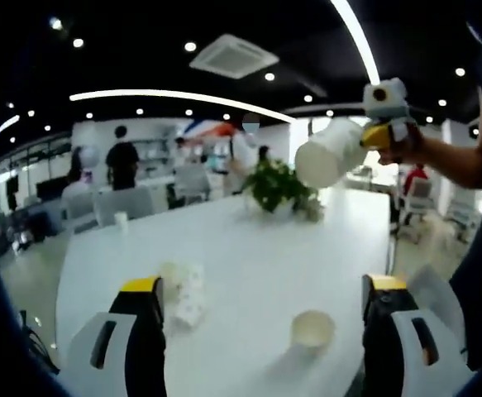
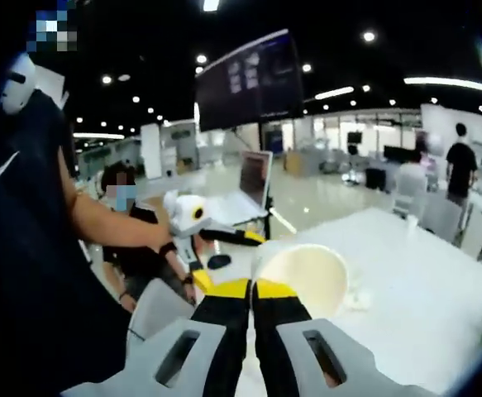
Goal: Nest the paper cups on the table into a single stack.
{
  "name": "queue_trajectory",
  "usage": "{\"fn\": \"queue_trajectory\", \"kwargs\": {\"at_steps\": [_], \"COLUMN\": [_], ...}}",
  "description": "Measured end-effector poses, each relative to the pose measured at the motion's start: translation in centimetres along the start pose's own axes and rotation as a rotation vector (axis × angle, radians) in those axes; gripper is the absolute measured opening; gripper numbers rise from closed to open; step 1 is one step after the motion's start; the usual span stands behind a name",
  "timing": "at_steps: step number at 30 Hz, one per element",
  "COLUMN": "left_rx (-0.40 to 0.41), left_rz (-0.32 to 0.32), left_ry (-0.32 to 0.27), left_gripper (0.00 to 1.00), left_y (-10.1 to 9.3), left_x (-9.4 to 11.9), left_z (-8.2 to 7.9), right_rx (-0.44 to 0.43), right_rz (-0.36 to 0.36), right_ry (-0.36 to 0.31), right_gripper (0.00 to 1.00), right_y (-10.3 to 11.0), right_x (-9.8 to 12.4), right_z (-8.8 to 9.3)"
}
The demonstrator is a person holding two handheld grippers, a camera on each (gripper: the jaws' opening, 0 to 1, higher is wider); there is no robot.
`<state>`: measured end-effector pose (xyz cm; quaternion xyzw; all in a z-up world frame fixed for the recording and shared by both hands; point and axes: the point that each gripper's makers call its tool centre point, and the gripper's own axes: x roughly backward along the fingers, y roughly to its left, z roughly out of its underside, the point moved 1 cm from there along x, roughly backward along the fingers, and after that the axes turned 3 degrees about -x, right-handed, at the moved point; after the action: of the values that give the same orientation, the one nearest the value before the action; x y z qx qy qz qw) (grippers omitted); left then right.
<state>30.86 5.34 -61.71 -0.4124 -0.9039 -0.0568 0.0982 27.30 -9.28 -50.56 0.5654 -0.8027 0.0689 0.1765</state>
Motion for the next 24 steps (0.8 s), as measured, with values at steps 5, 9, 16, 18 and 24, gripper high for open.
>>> {"fn": "queue_trajectory", "kwargs": {"at_steps": [5, 9, 16, 18, 24], "left_rx": [0.015, 0.018, 0.018, 0.019, 0.033], "left_rz": [-0.049, -0.076, -0.106, -0.113, -0.129], "left_ry": [0.026, 0.048, 0.065, 0.071, 0.093], "left_gripper": [0.98, 0.98, 0.98, 0.98, 0.98], "left_y": [0.9, 1.2, 1.8, 1.7, 1.9], "left_x": [0.8, 1.2, 1.7, 1.8, 1.9], "left_z": [1.3, 2.0, 2.7, 2.9, 3.7], "right_rx": [0.082, 0.117, 0.212, 0.258, 0.33], "right_rz": [0.027, 0.025, 0.019, 0.026, 0.011], "right_ry": [0.115, 0.172, 0.322, 0.406, 0.592], "right_gripper": [0.0, 0.0, 0.0, 0.0, 0.0], "right_y": [-0.4, -0.4, -0.2, -0.3, 0.0], "right_x": [0.1, 0.2, 0.1, 0.0, -0.7], "right_z": [0.1, -0.8, -1.4, -0.8, 0.1]}}
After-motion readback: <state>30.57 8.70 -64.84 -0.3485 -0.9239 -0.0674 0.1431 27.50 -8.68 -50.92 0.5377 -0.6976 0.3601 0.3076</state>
